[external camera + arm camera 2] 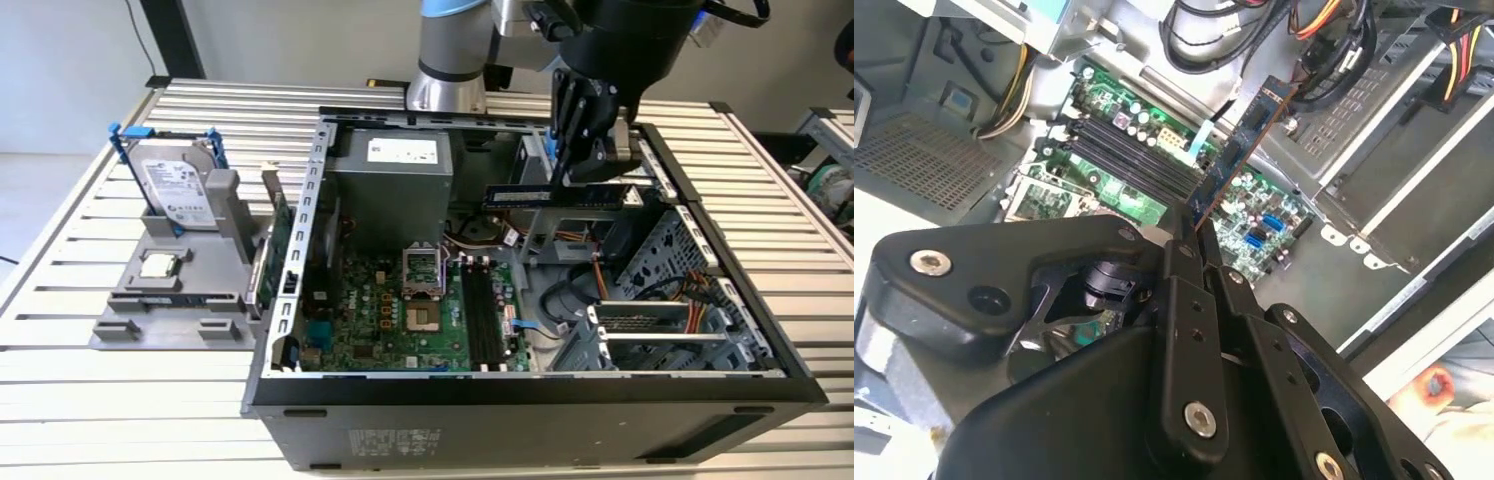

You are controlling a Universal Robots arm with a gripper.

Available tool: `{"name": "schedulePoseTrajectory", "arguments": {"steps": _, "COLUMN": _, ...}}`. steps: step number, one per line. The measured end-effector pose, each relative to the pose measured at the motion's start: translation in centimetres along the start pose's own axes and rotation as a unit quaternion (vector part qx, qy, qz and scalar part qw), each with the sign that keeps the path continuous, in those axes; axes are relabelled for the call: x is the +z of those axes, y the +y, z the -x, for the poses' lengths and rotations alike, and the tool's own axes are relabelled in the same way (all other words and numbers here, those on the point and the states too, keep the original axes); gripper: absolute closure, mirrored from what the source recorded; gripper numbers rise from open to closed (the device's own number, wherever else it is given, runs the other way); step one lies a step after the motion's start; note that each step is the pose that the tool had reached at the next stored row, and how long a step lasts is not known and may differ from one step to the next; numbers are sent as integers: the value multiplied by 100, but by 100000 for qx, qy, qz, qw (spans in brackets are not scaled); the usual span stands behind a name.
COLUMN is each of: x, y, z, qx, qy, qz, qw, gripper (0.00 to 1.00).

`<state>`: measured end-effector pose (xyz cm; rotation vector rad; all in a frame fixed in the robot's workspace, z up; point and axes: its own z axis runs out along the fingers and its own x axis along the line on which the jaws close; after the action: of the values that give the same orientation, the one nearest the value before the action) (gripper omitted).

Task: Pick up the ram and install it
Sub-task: 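Pick up the ram and move it above insertion slot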

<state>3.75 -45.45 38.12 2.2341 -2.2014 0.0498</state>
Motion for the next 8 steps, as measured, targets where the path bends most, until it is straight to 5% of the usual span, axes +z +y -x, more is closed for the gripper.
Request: {"name": "schedulePoseTrajectory", "arguments": {"steps": 8, "x": 1, "y": 0, "z": 0, "qx": 1, "qy": -2, "qz": 2, "qw": 100000, "gripper": 100}}
